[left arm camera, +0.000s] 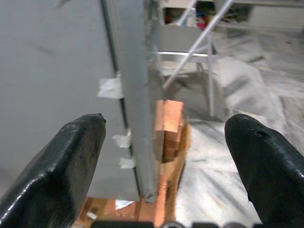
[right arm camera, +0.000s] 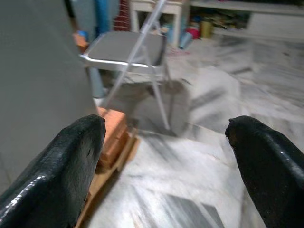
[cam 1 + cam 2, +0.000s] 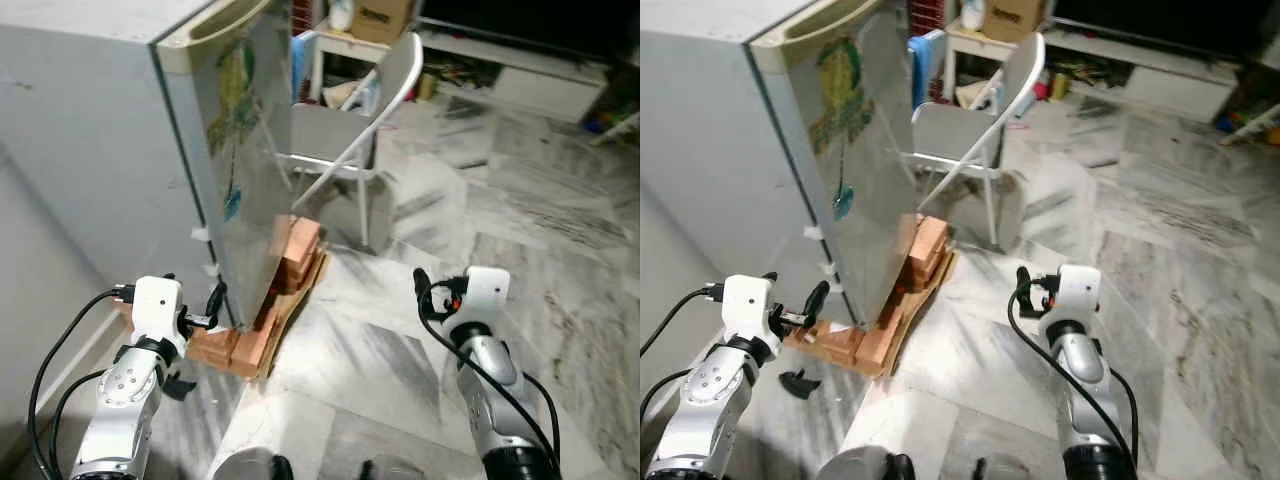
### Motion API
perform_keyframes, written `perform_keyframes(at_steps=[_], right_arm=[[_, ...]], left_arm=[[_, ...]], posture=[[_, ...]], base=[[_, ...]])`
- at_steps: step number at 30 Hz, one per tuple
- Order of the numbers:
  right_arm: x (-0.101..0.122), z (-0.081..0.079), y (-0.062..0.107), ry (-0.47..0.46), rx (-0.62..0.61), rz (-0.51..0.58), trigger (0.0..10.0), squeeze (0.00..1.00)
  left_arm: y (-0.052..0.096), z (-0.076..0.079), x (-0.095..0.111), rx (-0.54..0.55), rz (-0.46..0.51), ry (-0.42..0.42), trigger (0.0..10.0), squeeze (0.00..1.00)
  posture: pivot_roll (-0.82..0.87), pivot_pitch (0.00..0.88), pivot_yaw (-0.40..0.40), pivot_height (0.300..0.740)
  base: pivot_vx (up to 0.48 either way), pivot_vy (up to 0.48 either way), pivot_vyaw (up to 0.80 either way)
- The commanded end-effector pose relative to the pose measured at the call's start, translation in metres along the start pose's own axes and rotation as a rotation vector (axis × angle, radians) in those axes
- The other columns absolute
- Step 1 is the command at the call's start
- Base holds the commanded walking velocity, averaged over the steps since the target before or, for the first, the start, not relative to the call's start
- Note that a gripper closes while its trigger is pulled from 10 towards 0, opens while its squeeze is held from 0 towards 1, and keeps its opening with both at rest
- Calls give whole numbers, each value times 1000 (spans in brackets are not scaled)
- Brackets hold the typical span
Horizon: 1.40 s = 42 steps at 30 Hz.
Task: Restocking fridge
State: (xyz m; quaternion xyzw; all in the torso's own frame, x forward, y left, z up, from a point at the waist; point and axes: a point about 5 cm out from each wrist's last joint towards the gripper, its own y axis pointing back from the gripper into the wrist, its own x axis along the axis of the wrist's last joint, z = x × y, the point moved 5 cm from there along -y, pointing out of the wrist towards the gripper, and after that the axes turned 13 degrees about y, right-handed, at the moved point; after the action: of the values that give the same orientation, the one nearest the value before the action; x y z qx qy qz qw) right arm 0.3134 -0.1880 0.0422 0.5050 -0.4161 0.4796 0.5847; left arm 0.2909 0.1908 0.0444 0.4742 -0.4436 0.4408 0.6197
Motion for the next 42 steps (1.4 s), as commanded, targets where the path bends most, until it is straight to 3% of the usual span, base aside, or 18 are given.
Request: perform_keyframes(at_steps=[1,12,23,32,42], right_arm=[[2,10,1,12,-23,6,10000,0],[0,10,4,27,-18,-3,10000,0],[-2,10,4,37,-12,-10,10000,0],[-2,10,6,48,-12,-12,10000,0],[-4,11,7,54,-10,-18,10000,0]], left_arm=[[-4,9,2,-34,8,7,10000,0],[-4,33,-10,-100,-9,17,10000,0],[-9,36,-7,-108,-1,22,10000,0],[-6,26,-8,-67,6,26,10000,0],[-8,1,-5,21,10,24,10000,0]], posture=[[74,29,-36,740],[66,29,-53,740],[62,34,-57,740],[59,38,-58,740],[50,44,-60,740]], base=[[0,450,-800],[242,186,-328],[447,0,0],[152,0,0],[0,0,0]])
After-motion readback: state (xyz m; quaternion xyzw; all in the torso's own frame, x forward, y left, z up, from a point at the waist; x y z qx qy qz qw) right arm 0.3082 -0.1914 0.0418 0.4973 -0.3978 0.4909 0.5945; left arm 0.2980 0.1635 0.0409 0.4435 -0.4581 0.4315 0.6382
